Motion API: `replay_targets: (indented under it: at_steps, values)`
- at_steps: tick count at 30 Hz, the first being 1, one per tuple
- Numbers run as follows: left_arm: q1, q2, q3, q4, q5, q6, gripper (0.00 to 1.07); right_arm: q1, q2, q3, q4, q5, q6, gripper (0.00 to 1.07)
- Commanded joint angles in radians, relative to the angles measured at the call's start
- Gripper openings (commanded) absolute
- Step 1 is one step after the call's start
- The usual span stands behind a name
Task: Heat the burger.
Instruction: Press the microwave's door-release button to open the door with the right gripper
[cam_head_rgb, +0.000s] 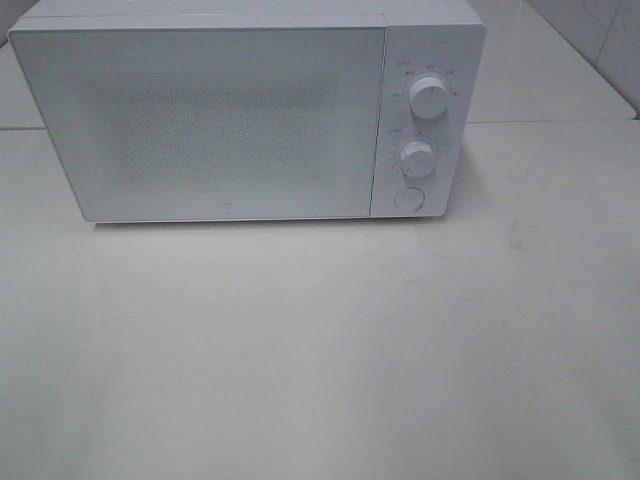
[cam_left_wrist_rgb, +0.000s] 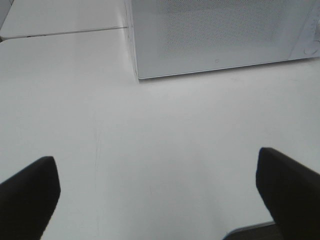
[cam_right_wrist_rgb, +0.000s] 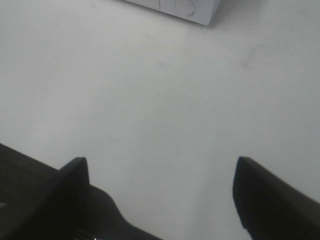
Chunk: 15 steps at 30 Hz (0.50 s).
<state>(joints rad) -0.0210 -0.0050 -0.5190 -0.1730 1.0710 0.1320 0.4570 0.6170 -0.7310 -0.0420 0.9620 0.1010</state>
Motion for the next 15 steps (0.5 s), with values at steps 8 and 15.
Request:
replay_targets:
  at_steps: [8, 15]
  values:
    - [0.003, -0.017, 0.002, -0.012, -0.002, -0.008, 1.0, -0.189, -0.244, 0.043, 0.001, 0.083, -0.059, 0.76]
    - [0.003, -0.017, 0.002, -0.012, -0.002, -0.008, 1.0, -0.27, -0.434, 0.113, 0.001, 0.078, -0.061, 0.76]
